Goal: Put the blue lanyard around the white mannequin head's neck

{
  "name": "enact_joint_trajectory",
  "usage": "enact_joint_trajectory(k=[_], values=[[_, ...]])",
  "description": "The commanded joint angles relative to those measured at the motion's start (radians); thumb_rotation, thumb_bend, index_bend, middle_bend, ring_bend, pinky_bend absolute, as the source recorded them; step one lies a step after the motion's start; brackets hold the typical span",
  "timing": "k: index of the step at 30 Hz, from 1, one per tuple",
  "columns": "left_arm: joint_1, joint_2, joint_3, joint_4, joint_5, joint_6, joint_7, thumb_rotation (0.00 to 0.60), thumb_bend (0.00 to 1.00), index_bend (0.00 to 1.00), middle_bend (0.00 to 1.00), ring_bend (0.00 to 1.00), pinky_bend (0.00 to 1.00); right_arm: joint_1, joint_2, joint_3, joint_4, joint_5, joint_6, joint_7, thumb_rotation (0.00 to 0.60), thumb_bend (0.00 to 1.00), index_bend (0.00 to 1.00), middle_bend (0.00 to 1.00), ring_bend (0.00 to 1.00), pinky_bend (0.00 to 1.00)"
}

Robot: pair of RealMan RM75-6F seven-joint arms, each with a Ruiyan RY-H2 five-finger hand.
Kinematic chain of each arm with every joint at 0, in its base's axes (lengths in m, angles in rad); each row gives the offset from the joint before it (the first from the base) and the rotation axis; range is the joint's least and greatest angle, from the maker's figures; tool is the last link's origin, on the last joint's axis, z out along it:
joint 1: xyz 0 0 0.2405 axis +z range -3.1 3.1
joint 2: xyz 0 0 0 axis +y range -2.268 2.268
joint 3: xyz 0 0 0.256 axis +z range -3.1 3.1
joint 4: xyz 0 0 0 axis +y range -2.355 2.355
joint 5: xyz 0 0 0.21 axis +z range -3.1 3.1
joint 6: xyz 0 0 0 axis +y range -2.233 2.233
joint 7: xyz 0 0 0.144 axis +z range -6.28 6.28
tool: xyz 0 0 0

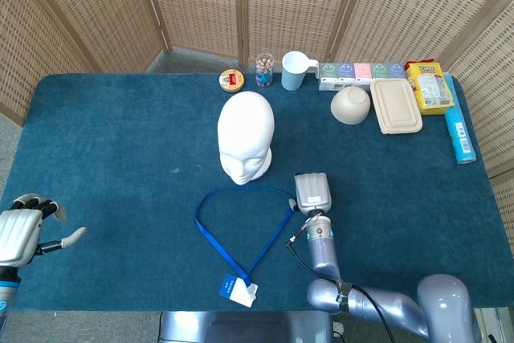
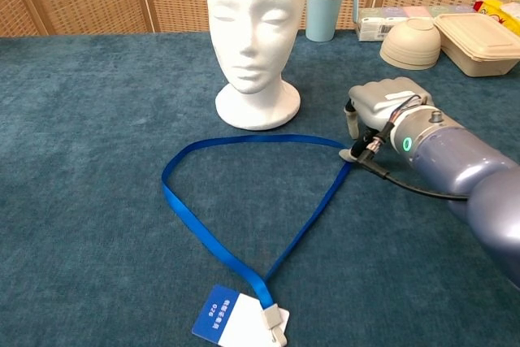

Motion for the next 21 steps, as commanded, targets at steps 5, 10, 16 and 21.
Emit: enact_joint_trajectory(k=[5,10,16,21], values=[[-0.003,-0.001,0.001,0.0,-0.001,-0.004,0.0,0.048,0.07,0.56,0.51,0.35,0.22,0.011,0.009,0.0,-0.008,0.005,-0.023,0.002,0.424,0.41,0.48,1.0,1.0,1.0],[-0.002,0.0,0.001,0.003,-0.004,-0.002,-0.004,0.043,0.07,0.56,0.51,0.35,0.22,0.022,0.008,0.0,-0.008,0.014,-0.031,-0.005,0.422,0.44,0.49,1.0,1.0,1.0],[-0.002,-0.001,0.001,0.007,-0.005,-0.002,-0.009,0.047,0.07,0.55,0.51,0.35,0.22,0.03,0.005,-0.004,-0.003,0.022,-0.03,-0.016,0.422,0.47,0.51,1.0,1.0,1.0],[-0.001,-0.001,0.004,0.014,-0.006,-0.004,-0.023,0.048,0.07,0.55,0.51,0.34,0.22,0.042,-0.003,-0.007,0.006,0.032,-0.035,-0.03,0.423,0.47,0.52,1.0,1.0,1.0]])
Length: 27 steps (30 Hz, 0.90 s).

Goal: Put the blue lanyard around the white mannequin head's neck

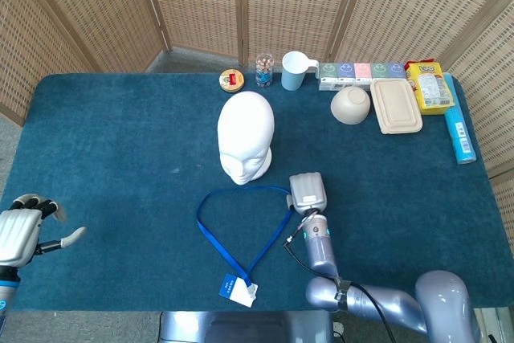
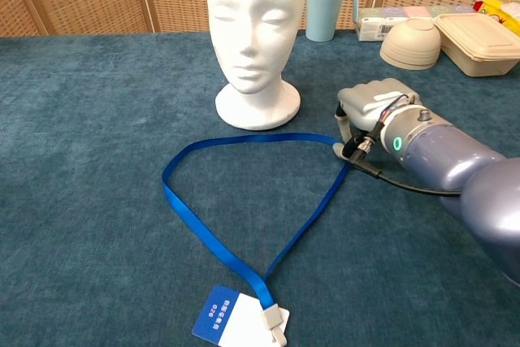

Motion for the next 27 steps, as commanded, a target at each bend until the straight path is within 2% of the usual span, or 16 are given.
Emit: enact_joint_trajectory(k=[1,11,22,27], values=[[0.001,0.0,0.001,0.005,-0.001,-0.001,-0.009,0.046,0.07,0.55,0.51,0.34,0.22,0.008,-0.007,0.0,0.011,0.008,-0.003,-0.009,0.424,0.47,0.52,1.0,1.0,1.0],[0.003,-0.001,0.005,0.017,0.0,-0.002,-0.026,0.043,0.07,0.54,0.51,0.34,0.22,0.018,-0.016,0.0,0.024,0.032,-0.005,-0.018,0.425,0.53,0.53,1.0,1.0,1.0],[-0.003,-0.002,0.008,0.022,-0.002,-0.015,-0.025,0.045,0.07,0.54,0.51,0.34,0.22,0.024,-0.02,-0.001,0.02,0.043,-0.004,-0.016,0.512,0.58,0.56,1.0,1.0,1.0],[-0.018,0.001,0.006,0.024,-0.006,-0.037,-0.001,0.046,0.07,0.54,0.51,0.35,0.3,0.015,-0.012,-0.005,0.004,0.041,-0.002,0.002,0.515,0.58,0.57,1.0,1.0,1.0]])
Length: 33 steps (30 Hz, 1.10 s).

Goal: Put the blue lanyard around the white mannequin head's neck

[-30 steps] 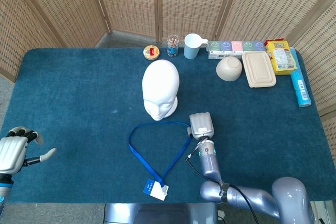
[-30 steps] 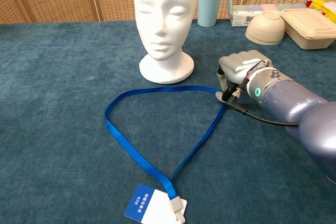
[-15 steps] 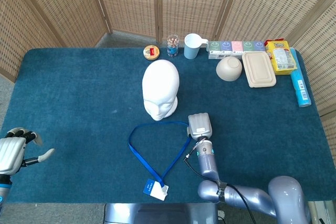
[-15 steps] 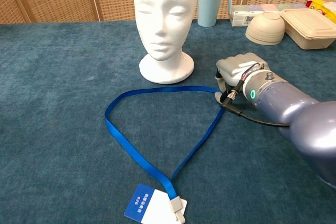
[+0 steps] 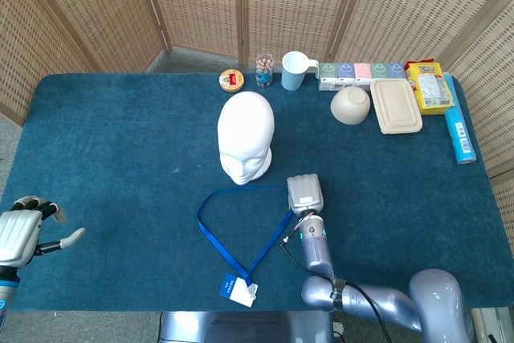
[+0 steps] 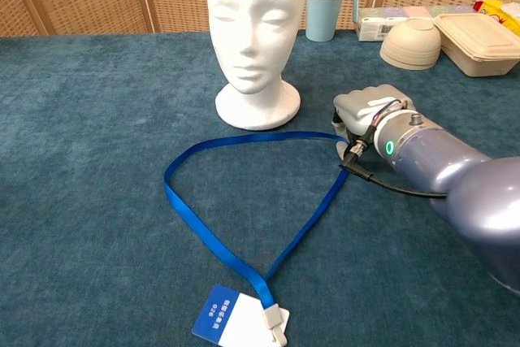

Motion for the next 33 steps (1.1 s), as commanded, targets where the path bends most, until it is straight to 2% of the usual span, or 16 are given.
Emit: enact_joint_trajectory(k=[1,5,8,14,18,20,23,29,33], values=[[-0.015,-0.001,-0.002,0.005,0.002,-0.018,0.019,0.047,0.08,0.54,0.51,0.37,0.32,-0.006,0.005,-0.005,-0.009,-0.005,0.004,0.009,0.517,0.58,0.57,1.0,1.0,1.0],[-0.049,-0.017,-0.02,0.004,-0.01,-0.051,0.066,0.042,0.09,0.54,0.52,0.45,0.42,-0.013,0.013,-0.012,-0.03,-0.012,0.01,0.02,0.517,0.59,0.57,1.0,1.0,1.0],[-0.082,-0.033,-0.039,-0.007,-0.016,-0.075,0.112,0.042,0.1,0.54,0.57,0.51,0.5,-0.016,0.016,-0.017,-0.043,-0.018,0.013,0.025,0.519,0.59,0.57,1.0,1.0,1.0],[-0.156,-0.07,-0.077,-0.021,-0.039,-0.131,0.245,0.044,0.11,0.54,0.73,0.67,0.71,-0.019,0.02,-0.025,-0.065,-0.033,0.017,0.036,0.52,0.59,0.58,1.0,1.0,1.0],[-0.242,-0.166,-0.122,0.007,-0.083,-0.179,0.404,0.057,0.12,0.54,0.86,0.8,0.82,-0.023,0.022,-0.033,-0.08,-0.043,0.02,0.046,0.517,0.59,0.58,1.0,1.0,1.0],[-0.266,-0.204,-0.135,0.018,-0.114,-0.195,0.44,0.059,0.12,0.54,0.95,0.9,0.88,-0.025,0.024,-0.035,-0.083,-0.046,0.021,0.05,0.518,0.59,0.58,1.0,1.0,1.0],[-0.303,-0.252,-0.146,0.036,-0.155,-0.223,0.491,0.06,0.12,0.54,1.0,1.0,0.96,-0.028,0.028,-0.038,-0.087,-0.048,0.02,0.057,0.519,0.59,0.58,1.0,1.0,1.0],[-0.348,-0.326,-0.155,0.062,-0.24,-0.262,0.543,0.073,0.16,0.54,1.0,1.0,1.0,-0.034,0.032,-0.044,-0.09,-0.052,0.017,0.068,0.52,0.59,0.58,1.0,1.0,1.0],[-0.371,-0.354,-0.157,0.067,-0.299,-0.288,0.562,0.11,0.2,0.54,1.0,1.0,1.0,-0.035,0.032,-0.048,-0.089,-0.054,0.013,0.074,0.518,0.59,0.58,1.0,1.0,1.0]])
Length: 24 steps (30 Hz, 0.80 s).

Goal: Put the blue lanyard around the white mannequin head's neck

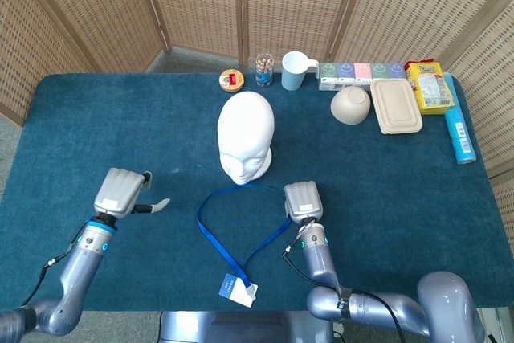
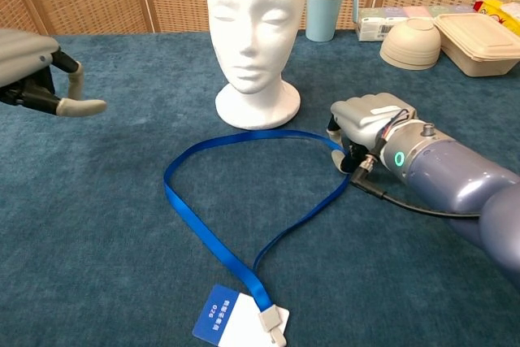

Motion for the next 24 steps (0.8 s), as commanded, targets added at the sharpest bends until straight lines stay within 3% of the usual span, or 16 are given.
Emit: enact_joint_trajectory(k=[1,12,24], values=[[-0.022,-0.024,-0.004,0.006,-0.041,-0.021,0.02,0.118,0.21,0.54,1.0,1.0,1.0,-0.001,0.0,-0.002,0.001,-0.001,-0.002,0.003,0.514,0.59,0.58,1.0,1.0,1.0],[-0.076,-0.128,0.021,0.062,-0.1,-0.036,0.066,0.241,0.27,0.54,1.0,1.0,1.0,-0.004,0.002,-0.005,0.003,-0.003,-0.013,0.018,0.52,0.59,0.58,1.0,1.0,1.0],[-0.127,-0.255,-0.008,0.123,-0.216,-0.015,0.099,0.25,0.28,0.54,1.0,1.0,1.0,-0.01,0.01,-0.007,0.008,0.005,-0.028,0.034,0.521,0.59,0.59,1.0,1.0,1.0]])
